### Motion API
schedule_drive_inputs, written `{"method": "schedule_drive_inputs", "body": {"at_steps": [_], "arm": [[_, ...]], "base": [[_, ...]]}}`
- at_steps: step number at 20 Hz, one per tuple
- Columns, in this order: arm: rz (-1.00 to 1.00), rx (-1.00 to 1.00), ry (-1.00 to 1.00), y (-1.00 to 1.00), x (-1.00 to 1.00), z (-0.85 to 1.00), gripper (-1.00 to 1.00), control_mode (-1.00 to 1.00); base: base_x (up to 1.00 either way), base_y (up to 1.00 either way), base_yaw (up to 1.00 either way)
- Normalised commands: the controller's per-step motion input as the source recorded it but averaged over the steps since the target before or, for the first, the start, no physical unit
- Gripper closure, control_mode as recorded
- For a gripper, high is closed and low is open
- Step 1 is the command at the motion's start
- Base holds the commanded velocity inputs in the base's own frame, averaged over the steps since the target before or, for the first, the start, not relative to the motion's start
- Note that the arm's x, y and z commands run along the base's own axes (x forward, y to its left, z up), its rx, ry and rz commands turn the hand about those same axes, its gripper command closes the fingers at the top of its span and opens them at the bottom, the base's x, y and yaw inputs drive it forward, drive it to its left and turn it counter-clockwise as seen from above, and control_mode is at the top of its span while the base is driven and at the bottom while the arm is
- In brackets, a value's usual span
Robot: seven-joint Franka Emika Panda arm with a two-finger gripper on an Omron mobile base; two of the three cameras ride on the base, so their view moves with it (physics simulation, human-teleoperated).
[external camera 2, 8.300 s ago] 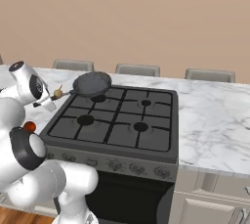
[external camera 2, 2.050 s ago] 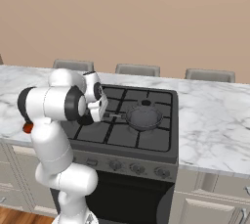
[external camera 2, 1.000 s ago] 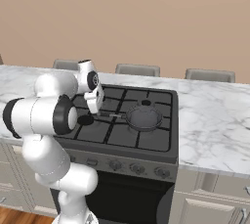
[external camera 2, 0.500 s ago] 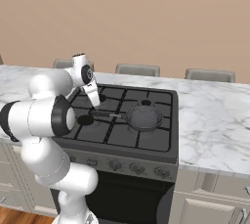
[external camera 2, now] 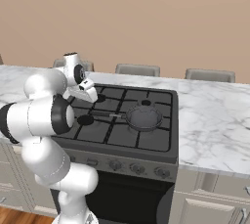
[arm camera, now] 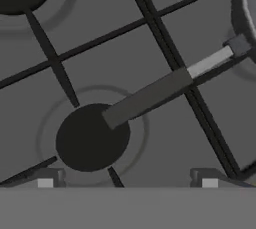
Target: Place the pan on the front right burner on the stove. Then place the tomato and the onion in the pan and turn on the front right burner.
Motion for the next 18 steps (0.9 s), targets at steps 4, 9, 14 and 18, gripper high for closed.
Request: {"method": "schedule_drive_inputs", "body": {"at_steps": [4,9,14,18], "arm": [[0.35,0.15,0.00,0.55,0.01,0.00,-1.00,-1.00],[0.31,0.14,0.00,0.54,0.06,0.00,-1.00,-1.00],[0.25,0.02,0.00,0.49,0.00,0.00,-1.00,-1.00],[0.16,-0.01,0.00,0.47,0.00,0.00,-1.00,-1.00]], "base": [[0.00,0.00,0.00],[0.00,0.00,0.00],[0.00,0.00,0.00],[0.00,0.00,0.00]]}}
